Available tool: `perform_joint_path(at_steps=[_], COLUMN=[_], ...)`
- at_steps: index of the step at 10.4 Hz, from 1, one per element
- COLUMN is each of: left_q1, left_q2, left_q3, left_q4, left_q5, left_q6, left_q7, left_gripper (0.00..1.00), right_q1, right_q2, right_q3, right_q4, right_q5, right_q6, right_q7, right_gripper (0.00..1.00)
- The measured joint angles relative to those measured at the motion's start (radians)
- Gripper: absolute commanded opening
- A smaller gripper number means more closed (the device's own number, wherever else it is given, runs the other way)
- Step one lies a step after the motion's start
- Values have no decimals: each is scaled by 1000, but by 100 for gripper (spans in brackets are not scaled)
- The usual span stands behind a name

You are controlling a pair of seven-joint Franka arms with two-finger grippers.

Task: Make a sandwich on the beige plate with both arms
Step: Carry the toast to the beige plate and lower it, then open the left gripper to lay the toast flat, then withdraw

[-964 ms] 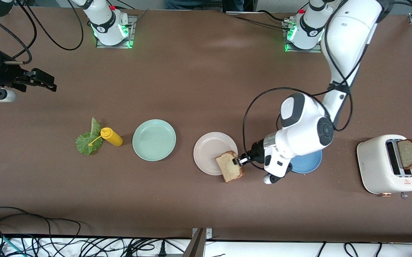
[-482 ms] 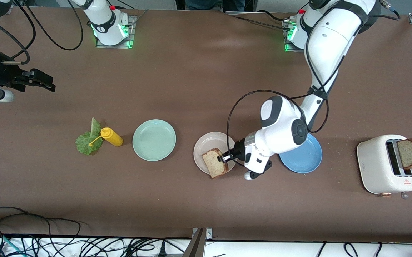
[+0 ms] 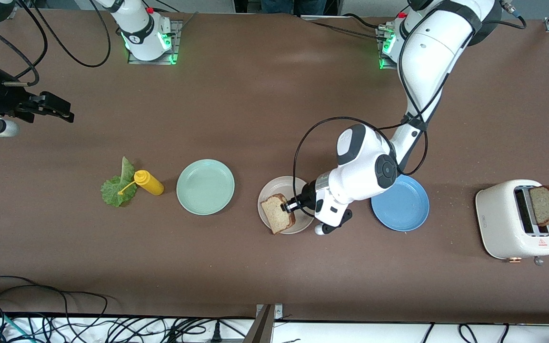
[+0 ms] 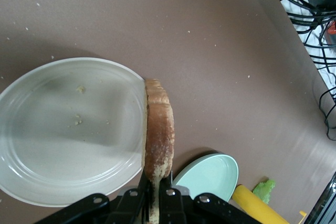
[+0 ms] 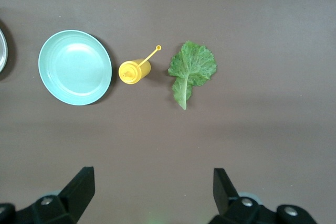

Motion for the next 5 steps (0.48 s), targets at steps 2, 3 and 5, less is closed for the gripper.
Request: perform_joint_path(at_steps=[2,3,5], left_q1=[1,1,0], left_q2=[-20,-29,-45], left_q3=[0,0,0], left_q4=[-32,-51,-88], left_q5=[0,0,0], left_q6=[0,0,0], left_q7=[13,15,17], left_gripper=[0,0,0], right_q1=[-2,-4,-7], right_q2=[0,0,0], right_q3=[0,0,-1], right_q4=[0,0,0], right_q5=[0,0,0], right_q6=[0,0,0], right_q7=[0,0,0], right_gripper=[100,100,100])
